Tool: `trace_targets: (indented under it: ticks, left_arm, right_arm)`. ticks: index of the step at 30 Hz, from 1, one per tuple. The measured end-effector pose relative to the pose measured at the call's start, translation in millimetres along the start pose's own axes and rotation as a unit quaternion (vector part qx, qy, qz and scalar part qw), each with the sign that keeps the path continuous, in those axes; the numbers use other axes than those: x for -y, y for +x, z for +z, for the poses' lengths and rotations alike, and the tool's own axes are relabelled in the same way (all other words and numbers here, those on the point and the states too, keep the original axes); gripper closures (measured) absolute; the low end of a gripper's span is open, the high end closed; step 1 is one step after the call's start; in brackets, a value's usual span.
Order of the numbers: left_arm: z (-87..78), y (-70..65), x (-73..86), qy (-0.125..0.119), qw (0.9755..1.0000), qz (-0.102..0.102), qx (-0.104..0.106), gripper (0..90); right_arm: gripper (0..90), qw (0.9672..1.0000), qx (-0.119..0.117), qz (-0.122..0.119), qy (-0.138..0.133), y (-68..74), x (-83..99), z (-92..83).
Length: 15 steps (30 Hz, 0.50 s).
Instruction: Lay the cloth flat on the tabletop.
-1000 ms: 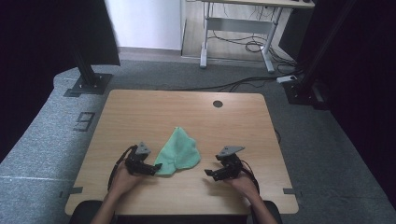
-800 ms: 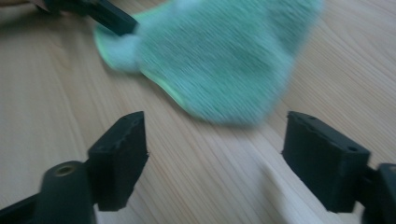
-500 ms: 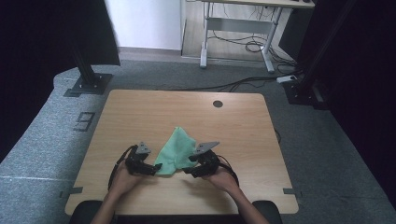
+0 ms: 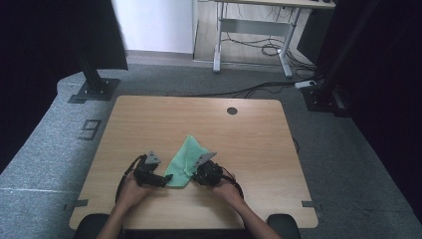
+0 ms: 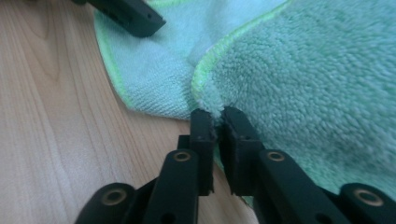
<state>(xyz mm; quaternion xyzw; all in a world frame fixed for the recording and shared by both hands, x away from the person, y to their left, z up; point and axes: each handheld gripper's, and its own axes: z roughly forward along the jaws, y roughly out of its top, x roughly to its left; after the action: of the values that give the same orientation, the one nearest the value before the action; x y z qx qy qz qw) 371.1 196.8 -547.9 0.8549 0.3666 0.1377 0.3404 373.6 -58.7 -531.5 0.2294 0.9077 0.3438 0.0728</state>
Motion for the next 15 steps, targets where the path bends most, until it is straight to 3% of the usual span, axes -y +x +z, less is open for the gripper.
trace_targets:
  ticks: [7, 15]
  left_arm:
    - [0.2, -0.1, -0.3, 0.000, 1.0000, 0.000, 0.000, 10.5]
    - [0.4, -0.3, -0.5, 0.000, 1.0000, 0.000, 0.000, 10.5]
  right_arm:
    - [84.7, 0.9984, 0.020, 0.022, -0.048, -15.1, 0.8, -37.0]
    - [85.0, 0.9931, 0.063, 0.053, -0.083, -42.9, 10.4, -77.8]
